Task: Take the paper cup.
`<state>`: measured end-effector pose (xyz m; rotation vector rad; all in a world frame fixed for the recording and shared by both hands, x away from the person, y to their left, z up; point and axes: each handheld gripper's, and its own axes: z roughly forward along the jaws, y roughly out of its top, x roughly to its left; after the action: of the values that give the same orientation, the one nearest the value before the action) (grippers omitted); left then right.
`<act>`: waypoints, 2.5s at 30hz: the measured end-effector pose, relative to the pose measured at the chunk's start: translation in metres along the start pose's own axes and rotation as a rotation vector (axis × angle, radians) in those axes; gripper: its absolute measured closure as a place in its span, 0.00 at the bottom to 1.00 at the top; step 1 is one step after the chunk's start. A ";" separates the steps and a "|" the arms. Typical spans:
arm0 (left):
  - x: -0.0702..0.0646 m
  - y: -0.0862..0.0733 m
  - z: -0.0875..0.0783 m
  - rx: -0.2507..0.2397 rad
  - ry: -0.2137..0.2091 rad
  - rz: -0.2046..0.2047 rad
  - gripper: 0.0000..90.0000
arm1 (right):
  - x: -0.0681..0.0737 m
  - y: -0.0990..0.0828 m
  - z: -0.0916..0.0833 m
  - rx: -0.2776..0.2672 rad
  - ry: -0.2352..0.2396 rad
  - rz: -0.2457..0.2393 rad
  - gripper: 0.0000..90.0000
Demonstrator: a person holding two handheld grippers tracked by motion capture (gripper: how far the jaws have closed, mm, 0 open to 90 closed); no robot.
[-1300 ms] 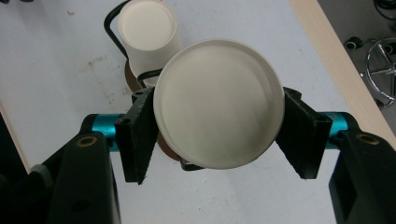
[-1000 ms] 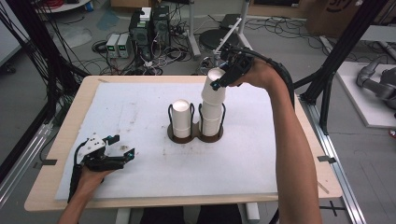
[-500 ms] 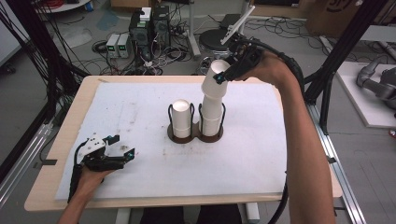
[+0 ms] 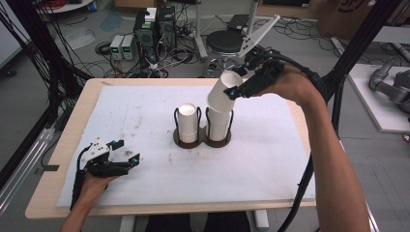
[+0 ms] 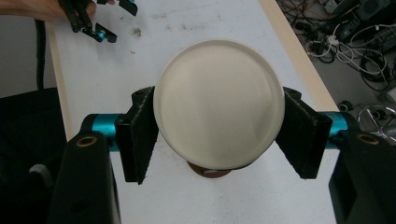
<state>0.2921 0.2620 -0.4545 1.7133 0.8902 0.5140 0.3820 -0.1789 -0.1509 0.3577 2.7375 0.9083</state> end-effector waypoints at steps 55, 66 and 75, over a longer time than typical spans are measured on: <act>0.000 0.000 -0.001 -0.011 0.005 -0.005 0.14 | 0.058 -0.135 0.086 -0.354 0.130 0.117 0.40; 0.000 0.000 -0.001 -0.010 0.006 -0.004 0.14 | 0.061 -0.146 0.104 -0.390 0.142 0.141 0.40; 0.000 0.000 -0.001 -0.009 0.005 -0.006 0.14 | 0.061 -0.150 0.108 -0.389 0.147 0.145 0.40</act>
<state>0.2917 0.2628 -0.4547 1.7010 0.8953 0.5179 0.3330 -0.2176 -0.3354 0.4316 2.6007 1.5270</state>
